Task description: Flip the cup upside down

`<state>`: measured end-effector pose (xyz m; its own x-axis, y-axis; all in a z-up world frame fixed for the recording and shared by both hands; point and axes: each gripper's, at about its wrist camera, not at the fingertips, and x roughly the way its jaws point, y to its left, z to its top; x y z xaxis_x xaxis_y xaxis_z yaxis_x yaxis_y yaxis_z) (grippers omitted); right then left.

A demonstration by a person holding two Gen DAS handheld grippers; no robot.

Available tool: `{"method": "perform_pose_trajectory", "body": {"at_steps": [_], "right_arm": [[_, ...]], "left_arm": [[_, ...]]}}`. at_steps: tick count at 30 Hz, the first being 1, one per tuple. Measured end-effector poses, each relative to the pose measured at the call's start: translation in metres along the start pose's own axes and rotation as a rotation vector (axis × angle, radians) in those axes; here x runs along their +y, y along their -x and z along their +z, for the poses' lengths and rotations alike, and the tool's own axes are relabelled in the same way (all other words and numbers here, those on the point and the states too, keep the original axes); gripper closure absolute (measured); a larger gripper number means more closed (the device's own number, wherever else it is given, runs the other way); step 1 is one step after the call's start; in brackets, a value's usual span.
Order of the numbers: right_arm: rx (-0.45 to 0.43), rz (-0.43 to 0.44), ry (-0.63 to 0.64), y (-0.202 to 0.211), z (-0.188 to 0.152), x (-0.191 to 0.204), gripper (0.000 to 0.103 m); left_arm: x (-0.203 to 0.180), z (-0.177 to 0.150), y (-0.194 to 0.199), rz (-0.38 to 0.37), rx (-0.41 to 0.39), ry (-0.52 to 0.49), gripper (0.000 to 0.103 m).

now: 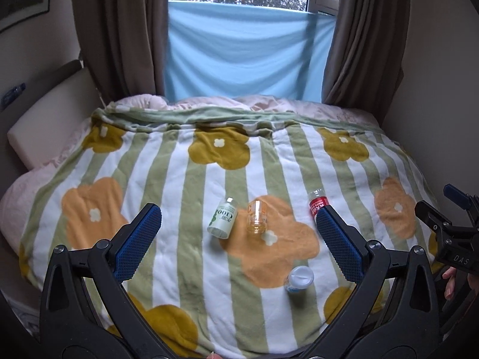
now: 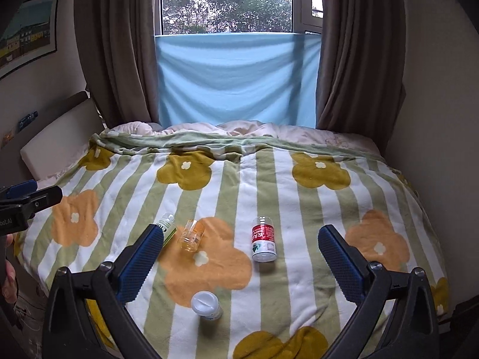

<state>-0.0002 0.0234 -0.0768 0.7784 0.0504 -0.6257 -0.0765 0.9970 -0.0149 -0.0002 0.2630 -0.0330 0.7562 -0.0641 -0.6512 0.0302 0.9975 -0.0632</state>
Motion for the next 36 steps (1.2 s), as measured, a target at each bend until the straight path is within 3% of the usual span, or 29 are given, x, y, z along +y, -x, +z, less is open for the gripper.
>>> {"method": "perform_pose_trajectory", "body": {"at_steps": [14,36], "right_arm": [[-0.078,-0.043,-0.006,0.016,0.011,-0.006,0.0],[-0.067,-0.048,-0.027,0.013,0.018,-0.012,0.0]], "left_arm": [[-0.014,-0.013,0.015,-0.005,-0.056,0.002,0.0],[-0.023,-0.008,0.015,0.01,-0.081,-0.017,0.0]]}}
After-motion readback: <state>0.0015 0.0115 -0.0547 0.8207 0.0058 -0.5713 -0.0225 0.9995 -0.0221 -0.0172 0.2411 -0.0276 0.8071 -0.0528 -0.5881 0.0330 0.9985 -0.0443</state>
